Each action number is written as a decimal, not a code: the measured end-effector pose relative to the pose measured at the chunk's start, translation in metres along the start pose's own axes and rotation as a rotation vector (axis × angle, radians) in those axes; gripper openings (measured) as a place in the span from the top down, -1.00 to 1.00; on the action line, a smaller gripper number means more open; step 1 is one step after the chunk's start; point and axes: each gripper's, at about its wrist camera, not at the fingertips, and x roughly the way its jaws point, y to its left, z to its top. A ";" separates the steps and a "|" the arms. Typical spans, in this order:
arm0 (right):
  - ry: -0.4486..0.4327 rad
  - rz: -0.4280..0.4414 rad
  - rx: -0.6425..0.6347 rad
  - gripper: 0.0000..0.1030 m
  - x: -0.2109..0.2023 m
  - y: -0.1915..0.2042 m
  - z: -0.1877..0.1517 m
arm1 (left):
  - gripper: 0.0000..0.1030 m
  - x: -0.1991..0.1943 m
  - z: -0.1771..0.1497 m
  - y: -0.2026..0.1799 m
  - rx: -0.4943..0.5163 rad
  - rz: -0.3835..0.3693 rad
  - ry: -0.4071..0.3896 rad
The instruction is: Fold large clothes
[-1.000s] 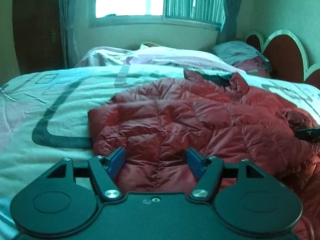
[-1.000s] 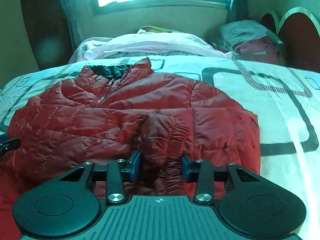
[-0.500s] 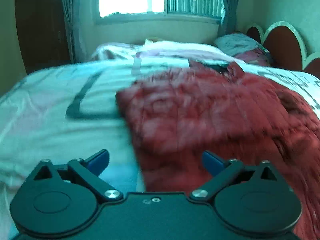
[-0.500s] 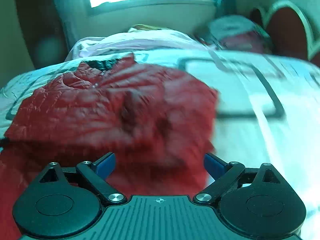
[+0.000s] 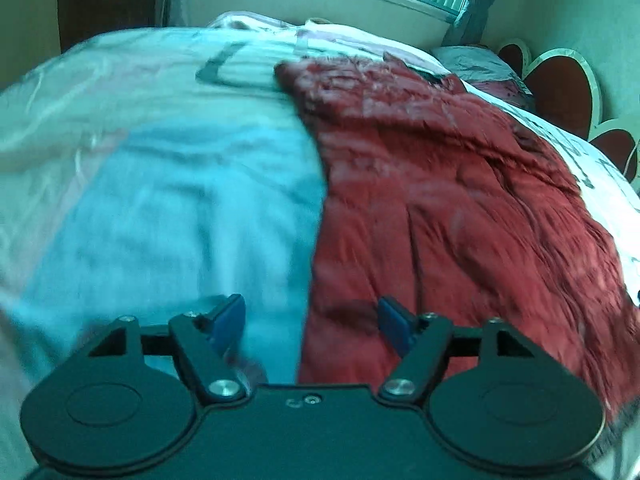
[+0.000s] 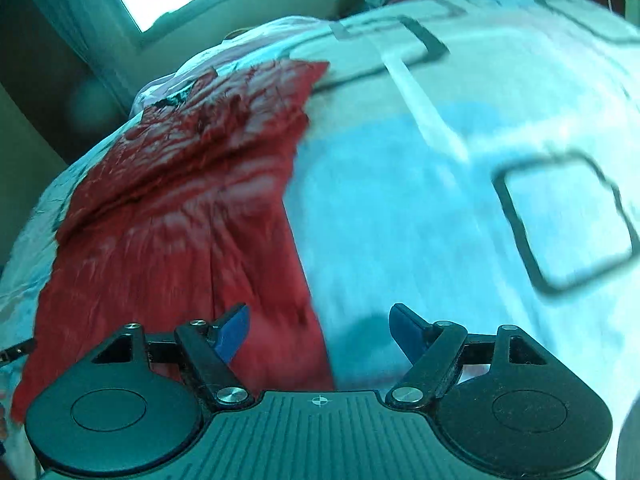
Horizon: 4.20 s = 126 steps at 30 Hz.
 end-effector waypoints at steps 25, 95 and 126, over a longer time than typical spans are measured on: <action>-0.012 0.466 0.192 0.91 -0.038 -0.034 -0.032 | 0.89 -0.040 -0.048 0.007 -0.350 -0.284 -0.149; -0.100 -0.161 -0.171 0.89 0.294 0.051 0.330 | 0.77 0.282 0.309 -0.023 -0.019 0.006 -0.129; -0.186 -0.016 -0.457 -0.57 0.190 0.154 0.226 | -0.43 0.164 0.227 -0.120 0.287 0.001 -0.310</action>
